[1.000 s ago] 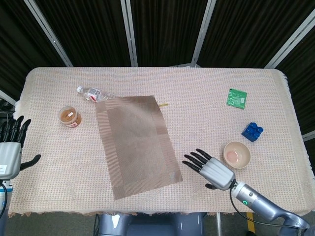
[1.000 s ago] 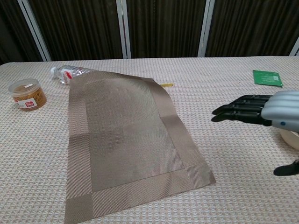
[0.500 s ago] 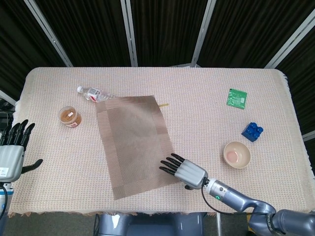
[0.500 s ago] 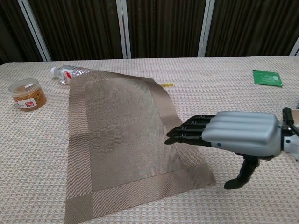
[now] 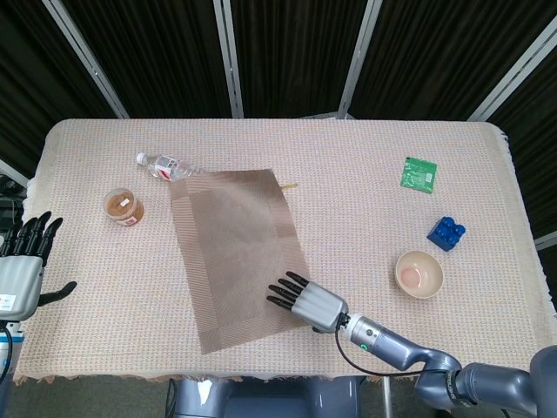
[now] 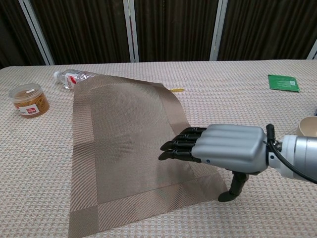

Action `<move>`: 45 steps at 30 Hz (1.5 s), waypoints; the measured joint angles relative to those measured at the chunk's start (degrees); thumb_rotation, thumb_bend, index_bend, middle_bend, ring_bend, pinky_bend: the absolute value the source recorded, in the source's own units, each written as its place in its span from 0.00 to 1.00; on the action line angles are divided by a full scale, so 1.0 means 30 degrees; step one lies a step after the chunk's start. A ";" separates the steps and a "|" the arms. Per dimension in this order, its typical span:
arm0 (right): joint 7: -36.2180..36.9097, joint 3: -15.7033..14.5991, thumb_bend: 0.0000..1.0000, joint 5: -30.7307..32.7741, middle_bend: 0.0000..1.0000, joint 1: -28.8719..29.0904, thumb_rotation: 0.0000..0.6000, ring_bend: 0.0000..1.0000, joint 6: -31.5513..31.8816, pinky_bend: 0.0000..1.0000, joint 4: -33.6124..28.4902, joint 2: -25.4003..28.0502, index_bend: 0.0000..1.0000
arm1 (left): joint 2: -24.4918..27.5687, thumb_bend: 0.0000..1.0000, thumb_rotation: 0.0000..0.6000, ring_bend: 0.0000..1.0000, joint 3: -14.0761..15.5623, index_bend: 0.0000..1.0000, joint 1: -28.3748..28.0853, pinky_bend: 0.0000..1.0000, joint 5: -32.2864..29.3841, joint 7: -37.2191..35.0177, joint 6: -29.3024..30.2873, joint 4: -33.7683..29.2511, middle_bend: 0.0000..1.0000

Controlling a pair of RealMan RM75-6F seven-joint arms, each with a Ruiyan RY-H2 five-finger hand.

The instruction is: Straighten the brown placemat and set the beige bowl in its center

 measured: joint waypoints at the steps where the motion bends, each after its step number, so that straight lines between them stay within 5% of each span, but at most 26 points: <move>1: -0.0035 -0.0033 0.05 -0.0026 0.00 0.0020 1.00 0.00 0.0109 0.00 0.0183 -0.0107 0.07 | 0.0004 0.14 1.00 0.00 -0.0006 0.00 -0.0001 0.00 -0.0023 0.0011 -0.0038 -0.0006 0.00; 45: 0.1658 -0.1328 0.05 0.0233 0.00 0.0405 1.00 0.00 0.1994 0.00 0.2825 -0.1418 0.10 | 0.0086 0.14 1.00 0.00 -0.0264 0.00 0.0129 0.00 0.0033 -0.0228 -0.0544 -0.0099 0.00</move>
